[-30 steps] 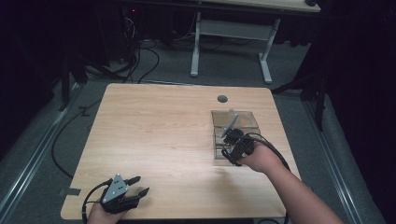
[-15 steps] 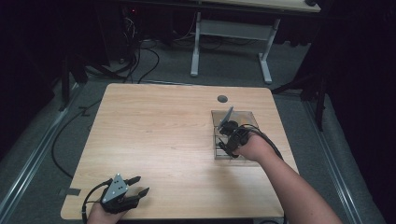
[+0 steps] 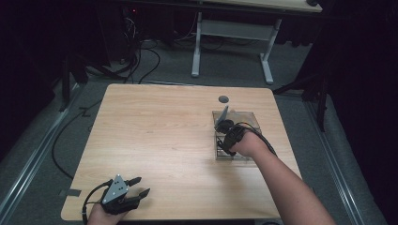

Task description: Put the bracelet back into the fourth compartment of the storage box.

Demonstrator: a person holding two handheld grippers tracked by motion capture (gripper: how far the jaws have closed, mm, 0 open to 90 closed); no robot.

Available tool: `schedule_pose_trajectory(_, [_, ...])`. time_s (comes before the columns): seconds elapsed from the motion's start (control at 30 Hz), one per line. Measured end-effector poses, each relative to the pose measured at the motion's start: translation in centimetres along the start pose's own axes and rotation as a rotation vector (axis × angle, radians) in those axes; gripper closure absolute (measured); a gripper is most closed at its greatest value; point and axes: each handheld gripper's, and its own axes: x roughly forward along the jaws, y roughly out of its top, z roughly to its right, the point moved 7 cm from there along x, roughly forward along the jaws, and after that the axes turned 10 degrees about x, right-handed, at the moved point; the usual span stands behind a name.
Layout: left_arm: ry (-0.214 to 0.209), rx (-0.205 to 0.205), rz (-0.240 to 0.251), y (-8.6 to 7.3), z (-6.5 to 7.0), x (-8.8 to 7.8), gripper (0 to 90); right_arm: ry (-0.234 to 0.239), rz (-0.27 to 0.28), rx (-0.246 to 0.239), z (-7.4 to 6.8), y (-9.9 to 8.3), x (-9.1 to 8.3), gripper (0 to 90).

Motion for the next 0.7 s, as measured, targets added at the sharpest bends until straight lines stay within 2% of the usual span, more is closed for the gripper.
schedule_pose_trajectory(0.07, [0.001,-0.001,0.002,0.0,0.0,0.0,45.7,0.0,-0.02,0.02,-0.2,-0.1,0.3,78.2])
schedule_pose_trajectory(0.1, [0.001,0.0,0.001,0.0,0.0,0.0,45.6,-0.005,-0.021,0.001,-0.1,0.0,0.5,78.2])
schedule_pose_trajectory(0.13, [0.001,0.0,0.002,0.0,0.0,0.0,45.6,-0.002,-0.034,0.041,-0.4,-0.1,0.5,78.3])
schedule_pose_trajectory(0.2, [0.001,0.0,0.003,0.0,0.0,0.0,45.6,-0.002,-0.029,0.012,-0.2,0.1,0.8,78.3])
schedule_pose_trajectory(0.7, [0.0,-0.001,0.001,0.0,0.0,0.0,45.7,0.005,-0.066,0.008,-0.5,0.3,2.5,78.8])
